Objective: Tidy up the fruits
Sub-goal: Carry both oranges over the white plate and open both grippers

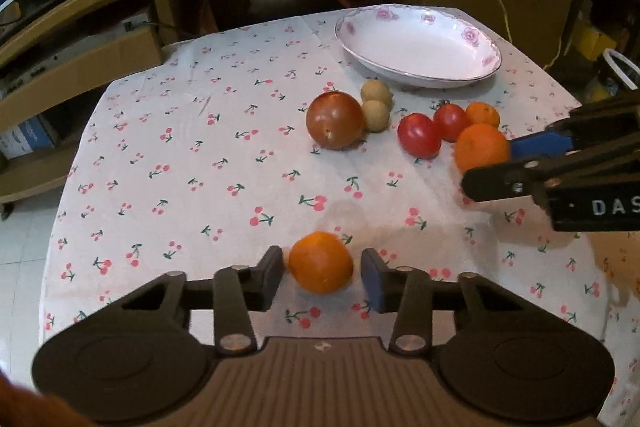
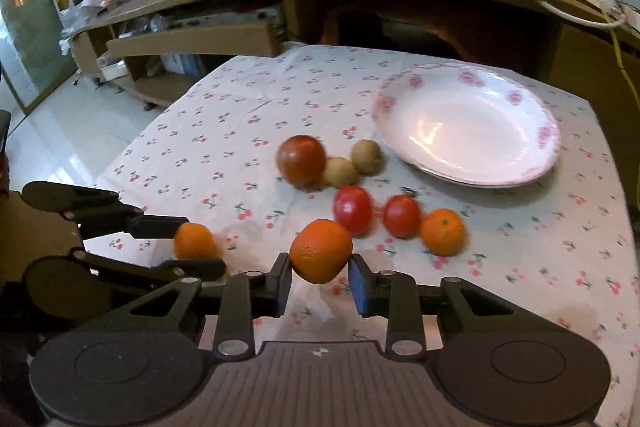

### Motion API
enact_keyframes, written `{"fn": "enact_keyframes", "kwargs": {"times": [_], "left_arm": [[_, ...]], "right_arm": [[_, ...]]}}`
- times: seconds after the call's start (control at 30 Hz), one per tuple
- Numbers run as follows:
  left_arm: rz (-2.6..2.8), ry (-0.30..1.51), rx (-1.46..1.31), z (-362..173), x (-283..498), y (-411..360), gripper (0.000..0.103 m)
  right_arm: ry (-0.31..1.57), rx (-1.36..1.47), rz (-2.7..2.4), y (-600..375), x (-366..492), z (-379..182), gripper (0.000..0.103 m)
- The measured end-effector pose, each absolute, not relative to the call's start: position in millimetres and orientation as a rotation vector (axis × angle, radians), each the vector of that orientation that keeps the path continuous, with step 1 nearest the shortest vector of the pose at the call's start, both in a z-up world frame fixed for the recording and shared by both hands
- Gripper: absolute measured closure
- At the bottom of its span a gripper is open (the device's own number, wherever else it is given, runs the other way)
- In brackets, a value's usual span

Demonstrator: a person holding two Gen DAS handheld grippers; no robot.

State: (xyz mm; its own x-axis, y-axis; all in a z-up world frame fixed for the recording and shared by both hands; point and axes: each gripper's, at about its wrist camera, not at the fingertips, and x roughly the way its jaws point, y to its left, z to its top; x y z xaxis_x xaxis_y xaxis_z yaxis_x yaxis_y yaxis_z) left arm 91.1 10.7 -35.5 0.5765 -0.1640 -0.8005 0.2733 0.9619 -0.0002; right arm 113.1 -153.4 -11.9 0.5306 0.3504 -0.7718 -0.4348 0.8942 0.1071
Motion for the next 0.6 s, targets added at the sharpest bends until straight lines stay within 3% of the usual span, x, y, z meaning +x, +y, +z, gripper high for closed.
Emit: {"fn": "enact_keyframes", "kwargs": {"times": [0.07,0.6], "left_arm": [[-0.246,0.918,0.138,-34.1,89.7,7.4,0.066],[-0.348,0.817,0.069,9.7,178.5,-39.0,0.066]], "right_arm": [[0.893,-0.097,0.45,-160.3,112.1,-9.3,0.072],[0.802,-0.054,0.322,-197.4,163.6,9.2,0.072]]}}
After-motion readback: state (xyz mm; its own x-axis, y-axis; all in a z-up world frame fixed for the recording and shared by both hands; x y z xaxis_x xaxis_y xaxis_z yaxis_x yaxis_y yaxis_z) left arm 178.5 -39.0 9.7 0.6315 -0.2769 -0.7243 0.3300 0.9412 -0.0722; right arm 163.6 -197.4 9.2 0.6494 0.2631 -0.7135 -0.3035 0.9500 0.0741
